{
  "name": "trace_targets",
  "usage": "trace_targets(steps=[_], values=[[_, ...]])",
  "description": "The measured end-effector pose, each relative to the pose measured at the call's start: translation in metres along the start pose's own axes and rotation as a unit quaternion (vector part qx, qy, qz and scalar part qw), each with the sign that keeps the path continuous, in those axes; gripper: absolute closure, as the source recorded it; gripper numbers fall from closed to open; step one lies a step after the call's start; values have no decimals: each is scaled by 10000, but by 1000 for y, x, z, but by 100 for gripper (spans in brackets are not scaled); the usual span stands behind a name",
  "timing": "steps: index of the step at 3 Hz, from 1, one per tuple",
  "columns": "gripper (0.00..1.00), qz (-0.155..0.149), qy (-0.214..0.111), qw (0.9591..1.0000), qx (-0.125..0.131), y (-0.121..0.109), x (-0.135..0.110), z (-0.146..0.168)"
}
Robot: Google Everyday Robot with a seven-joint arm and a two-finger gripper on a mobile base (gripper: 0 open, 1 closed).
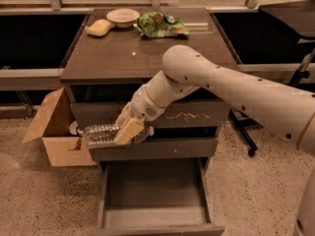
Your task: Place water bottle into bottom drawer
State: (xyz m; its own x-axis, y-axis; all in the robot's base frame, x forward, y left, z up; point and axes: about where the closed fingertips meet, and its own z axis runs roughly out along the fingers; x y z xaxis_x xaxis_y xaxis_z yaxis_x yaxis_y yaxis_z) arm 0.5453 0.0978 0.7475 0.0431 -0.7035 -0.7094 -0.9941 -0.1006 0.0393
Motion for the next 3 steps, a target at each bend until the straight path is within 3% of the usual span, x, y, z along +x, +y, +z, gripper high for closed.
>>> trace_targets(steps=[1,2,3], values=[[100,355,137,9992,-95,23,52,38],[100,649,350,9971,-164,39,89,67],[100,650,350,9971,-164,39,89,67]])
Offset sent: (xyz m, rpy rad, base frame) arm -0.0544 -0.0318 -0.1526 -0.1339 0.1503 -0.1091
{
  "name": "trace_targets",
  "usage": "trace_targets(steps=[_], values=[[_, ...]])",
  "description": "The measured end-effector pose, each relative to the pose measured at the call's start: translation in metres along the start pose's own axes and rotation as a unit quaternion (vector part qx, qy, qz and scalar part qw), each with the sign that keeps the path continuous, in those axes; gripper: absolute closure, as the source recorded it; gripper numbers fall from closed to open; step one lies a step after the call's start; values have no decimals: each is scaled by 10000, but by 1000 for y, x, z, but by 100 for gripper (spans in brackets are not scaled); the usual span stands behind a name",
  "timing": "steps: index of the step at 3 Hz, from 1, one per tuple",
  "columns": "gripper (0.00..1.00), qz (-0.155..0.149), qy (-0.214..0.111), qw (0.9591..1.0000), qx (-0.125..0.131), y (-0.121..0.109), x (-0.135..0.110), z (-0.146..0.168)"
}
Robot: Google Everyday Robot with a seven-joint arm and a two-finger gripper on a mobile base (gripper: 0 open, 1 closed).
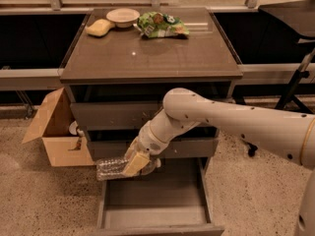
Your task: Place water bottle into bottom drawer
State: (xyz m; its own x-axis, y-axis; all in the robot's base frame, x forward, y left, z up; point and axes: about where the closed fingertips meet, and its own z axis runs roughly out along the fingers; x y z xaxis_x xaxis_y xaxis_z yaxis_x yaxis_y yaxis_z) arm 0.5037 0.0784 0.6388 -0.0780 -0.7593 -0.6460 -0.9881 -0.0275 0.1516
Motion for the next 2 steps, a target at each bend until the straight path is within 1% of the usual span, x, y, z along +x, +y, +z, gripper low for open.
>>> trace_targets(steps=[1,2], values=[[100,176,76,9998,-50,2,26,27],[100,496,102,9986,-173,6,68,70]])
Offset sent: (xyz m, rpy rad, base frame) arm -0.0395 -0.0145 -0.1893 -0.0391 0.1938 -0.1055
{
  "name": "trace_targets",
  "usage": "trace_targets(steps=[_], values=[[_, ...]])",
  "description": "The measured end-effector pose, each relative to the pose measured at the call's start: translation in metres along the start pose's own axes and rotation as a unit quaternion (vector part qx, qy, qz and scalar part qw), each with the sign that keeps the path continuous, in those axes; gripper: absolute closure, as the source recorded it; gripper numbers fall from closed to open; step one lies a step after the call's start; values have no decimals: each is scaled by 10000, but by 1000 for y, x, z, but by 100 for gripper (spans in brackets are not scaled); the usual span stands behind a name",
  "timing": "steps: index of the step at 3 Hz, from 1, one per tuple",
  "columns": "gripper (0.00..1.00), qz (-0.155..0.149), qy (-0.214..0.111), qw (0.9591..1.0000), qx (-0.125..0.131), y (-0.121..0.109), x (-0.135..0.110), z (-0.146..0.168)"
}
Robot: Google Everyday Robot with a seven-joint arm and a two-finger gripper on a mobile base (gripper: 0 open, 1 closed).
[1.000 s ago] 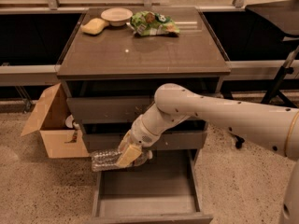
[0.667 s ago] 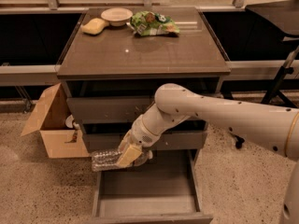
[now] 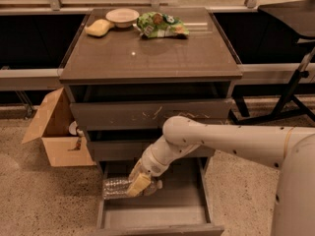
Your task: Place water bottle into bottom drawer
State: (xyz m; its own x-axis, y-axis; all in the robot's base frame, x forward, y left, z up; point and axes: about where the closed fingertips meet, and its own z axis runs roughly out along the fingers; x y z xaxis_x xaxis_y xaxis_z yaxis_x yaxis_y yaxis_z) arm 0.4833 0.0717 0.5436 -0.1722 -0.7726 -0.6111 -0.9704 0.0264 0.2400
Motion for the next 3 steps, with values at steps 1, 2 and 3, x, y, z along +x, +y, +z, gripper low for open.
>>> trace_targets(steps=[1,2,3], values=[[100,374,17,9991,-182,0,43,50],[100,808,166,9959,-362,-1,90,97],[100,808,167,9959,-363,-1,91,97]])
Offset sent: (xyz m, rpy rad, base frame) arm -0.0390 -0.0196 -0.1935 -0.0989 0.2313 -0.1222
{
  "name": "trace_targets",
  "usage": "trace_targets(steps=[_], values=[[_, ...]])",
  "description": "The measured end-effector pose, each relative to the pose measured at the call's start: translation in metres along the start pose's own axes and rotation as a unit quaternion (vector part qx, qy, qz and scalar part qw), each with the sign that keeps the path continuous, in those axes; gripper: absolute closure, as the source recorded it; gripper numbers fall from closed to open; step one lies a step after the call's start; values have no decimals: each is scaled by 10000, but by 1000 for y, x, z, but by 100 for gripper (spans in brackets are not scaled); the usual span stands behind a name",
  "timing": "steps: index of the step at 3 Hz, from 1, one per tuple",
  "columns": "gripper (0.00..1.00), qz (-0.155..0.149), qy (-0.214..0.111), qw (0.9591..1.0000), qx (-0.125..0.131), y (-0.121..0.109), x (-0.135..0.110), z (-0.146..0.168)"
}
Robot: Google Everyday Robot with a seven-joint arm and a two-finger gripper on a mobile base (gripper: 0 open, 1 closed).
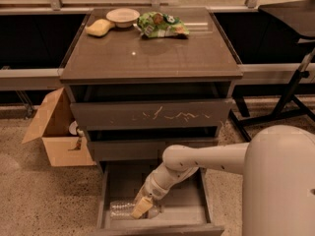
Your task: Place water bottle into bottom drawer
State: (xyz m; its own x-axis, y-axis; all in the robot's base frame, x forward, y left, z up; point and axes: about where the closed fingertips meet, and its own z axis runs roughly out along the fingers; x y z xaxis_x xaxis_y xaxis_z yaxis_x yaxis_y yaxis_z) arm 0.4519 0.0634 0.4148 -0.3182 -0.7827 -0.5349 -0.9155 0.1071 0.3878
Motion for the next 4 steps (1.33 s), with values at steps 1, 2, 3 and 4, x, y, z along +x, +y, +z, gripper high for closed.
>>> trace_targets(steps=[1,2,3,4], values=[[100,57,97,9999,8,-20,21,22],[100,188,179,9996,97,-45,54,40],[100,327,506,9974,401,-70,83,51],[100,417,601,9959,525,-90,99,57]])
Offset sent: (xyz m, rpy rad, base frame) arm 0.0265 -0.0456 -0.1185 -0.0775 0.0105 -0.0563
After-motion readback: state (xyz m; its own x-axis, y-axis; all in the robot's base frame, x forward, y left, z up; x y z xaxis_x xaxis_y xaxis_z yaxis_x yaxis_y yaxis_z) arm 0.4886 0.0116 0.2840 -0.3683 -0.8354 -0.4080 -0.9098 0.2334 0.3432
